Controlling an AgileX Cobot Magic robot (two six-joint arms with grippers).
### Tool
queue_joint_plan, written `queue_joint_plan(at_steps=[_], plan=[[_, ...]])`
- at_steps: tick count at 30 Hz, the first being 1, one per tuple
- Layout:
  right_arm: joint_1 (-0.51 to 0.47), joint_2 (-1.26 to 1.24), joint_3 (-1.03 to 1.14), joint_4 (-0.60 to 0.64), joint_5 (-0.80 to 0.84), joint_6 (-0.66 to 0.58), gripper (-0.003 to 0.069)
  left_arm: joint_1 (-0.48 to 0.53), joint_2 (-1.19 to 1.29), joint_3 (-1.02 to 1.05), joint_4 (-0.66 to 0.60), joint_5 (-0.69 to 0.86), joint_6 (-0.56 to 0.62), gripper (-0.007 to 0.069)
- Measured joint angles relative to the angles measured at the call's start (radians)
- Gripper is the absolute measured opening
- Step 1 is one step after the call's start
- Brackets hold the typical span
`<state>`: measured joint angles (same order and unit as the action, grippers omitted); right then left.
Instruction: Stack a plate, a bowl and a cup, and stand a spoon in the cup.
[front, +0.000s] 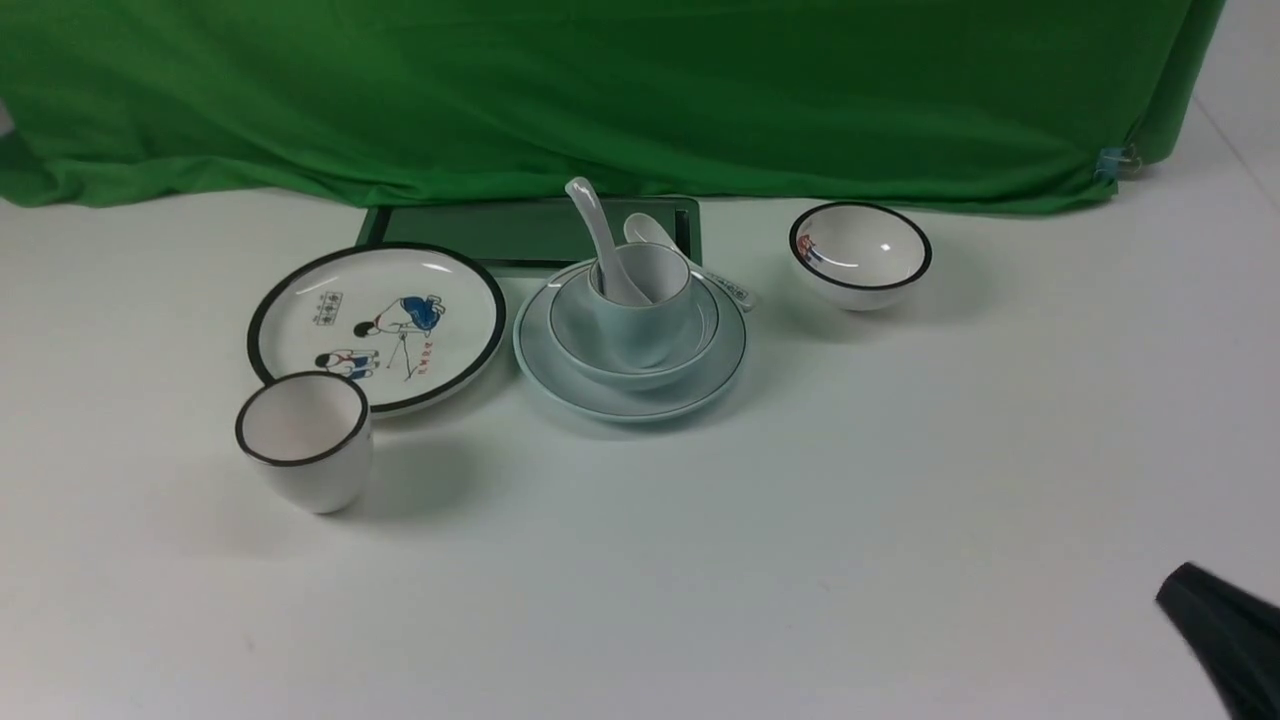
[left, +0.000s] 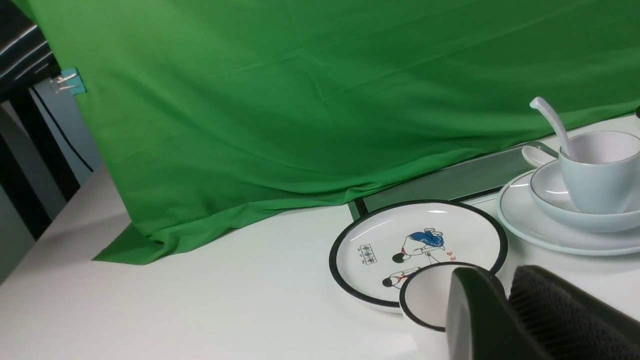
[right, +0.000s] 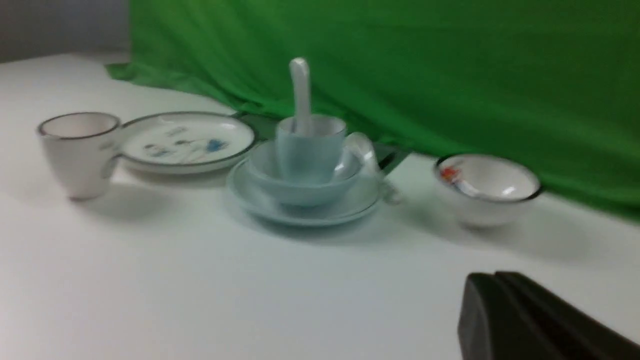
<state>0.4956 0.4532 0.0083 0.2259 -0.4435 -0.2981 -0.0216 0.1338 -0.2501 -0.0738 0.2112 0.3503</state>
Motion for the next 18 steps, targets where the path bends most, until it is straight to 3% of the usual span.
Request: queue_joint_plan(at_steps=[3,4,5,10,18], plan=[[-0.152,-0.163,0.0,0.02,0.066,-0.042,0.0011,0.0,0.0,0.0,0.008,0.0,0.0,0.0045],[-0.162,-0.173,0.0,0.02,0.072,-0.039,0.0011,0.0,0.0,0.0,0.009,0.0,0.0,0.0045],[-0.251,-0.251,0.0,0.01,0.146,0.005,0.0012,0.0,0.0,0.0,0.011,0.0,0.0,0.0047],[-0.432,-0.437,0.0,-0.128,0.415,0.215,0.0013,0.0,0.0,0.0,0.016,0.0,0.001,0.0055],[-0.466,-0.453,0.0,-0.154,0.645,0.244,0.0013,0.0,0.0,0.0,0.021,0.005,0.001,0.0062]])
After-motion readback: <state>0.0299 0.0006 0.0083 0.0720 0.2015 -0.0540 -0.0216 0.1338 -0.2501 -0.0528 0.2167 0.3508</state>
